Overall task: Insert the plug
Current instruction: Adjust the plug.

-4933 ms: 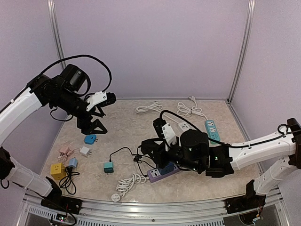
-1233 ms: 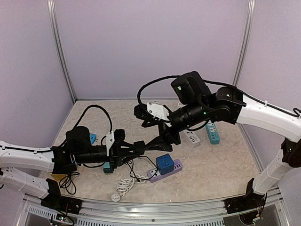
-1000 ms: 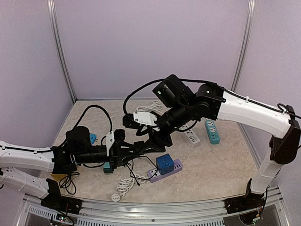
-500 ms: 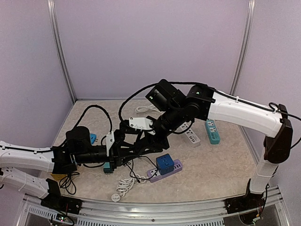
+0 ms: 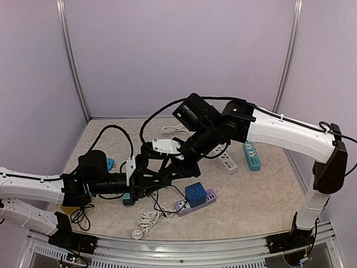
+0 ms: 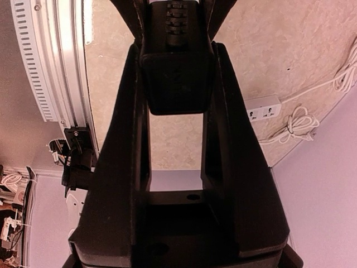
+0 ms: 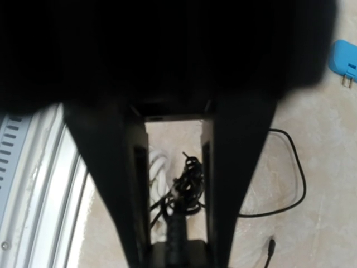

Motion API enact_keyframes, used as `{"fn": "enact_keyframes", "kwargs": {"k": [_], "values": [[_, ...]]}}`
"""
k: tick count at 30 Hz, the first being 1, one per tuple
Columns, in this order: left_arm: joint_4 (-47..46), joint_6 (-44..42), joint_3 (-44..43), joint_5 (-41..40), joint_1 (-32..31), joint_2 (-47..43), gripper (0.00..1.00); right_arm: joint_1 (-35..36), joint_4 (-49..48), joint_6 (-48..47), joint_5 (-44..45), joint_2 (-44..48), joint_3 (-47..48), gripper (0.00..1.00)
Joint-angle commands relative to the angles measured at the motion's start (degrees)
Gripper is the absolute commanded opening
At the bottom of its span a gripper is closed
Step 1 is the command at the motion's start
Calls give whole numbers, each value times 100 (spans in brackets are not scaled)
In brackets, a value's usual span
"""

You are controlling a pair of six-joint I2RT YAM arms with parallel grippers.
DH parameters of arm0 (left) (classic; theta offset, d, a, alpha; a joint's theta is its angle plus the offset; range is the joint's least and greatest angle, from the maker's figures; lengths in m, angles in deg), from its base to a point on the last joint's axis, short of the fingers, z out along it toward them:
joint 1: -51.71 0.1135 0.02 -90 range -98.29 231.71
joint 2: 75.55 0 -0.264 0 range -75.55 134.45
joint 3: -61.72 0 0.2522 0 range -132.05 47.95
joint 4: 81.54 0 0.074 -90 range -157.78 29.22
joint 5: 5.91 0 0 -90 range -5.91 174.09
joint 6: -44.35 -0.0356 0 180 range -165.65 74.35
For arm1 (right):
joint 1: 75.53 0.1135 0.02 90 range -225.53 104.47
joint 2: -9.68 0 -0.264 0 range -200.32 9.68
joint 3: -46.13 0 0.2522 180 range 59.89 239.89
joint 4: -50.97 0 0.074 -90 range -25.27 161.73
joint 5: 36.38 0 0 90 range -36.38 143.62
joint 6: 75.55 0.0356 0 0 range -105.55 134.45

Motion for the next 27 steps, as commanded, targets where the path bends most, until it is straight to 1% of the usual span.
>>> {"fn": "enact_keyframes", "kwargs": {"k": [1,4,5,6,7,8,9,10,11,12,15,20,24,27], "values": [[-128,-99,47,-50,-32,10,0,50,-106,159,-103,145,50,0],[-145,-126,64,-68,-30,4,0,53,-72,169,-67,186,64,0],[-150,-150,82,-98,-31,-4,6,46,-45,181,-66,211,82,0],[-170,-167,112,-119,-20,-22,28,27,-54,212,-53,266,81,0],[-190,-191,144,-117,-1,-45,48,-1,-98,262,-60,339,57,0],[-211,-197,176,-128,11,-73,61,-44,-224,330,-117,431,-9,0],[-234,-171,198,-139,22,-99,67,-77,-395,409,-210,556,-106,0],[-267,-136,216,-144,39,-111,69,-113,-603,467,-324,695,-275,0],[-306,-99,233,-144,50,-146,69,-132,-828,547,-384,819,-417,0],[-342,-47,233,-138,51,-173,68,-135,-1123,618,-409,951,-554,0],[-424,258,163,-170,52,-276,59,-155,-1566,749,-491,1219,-894,0],[-504,620,-44,-170,-2,-434,59,-176,-1751,845,-619,1306,-1068,0],[-730,636,-96,-257,-34,-431,61,-176,-1863,886,-735,1287,-1114,0],[-825,535,-202,-182,-76,-431,61,-177,-1875,898,-742,1284,-1132,0]]}}
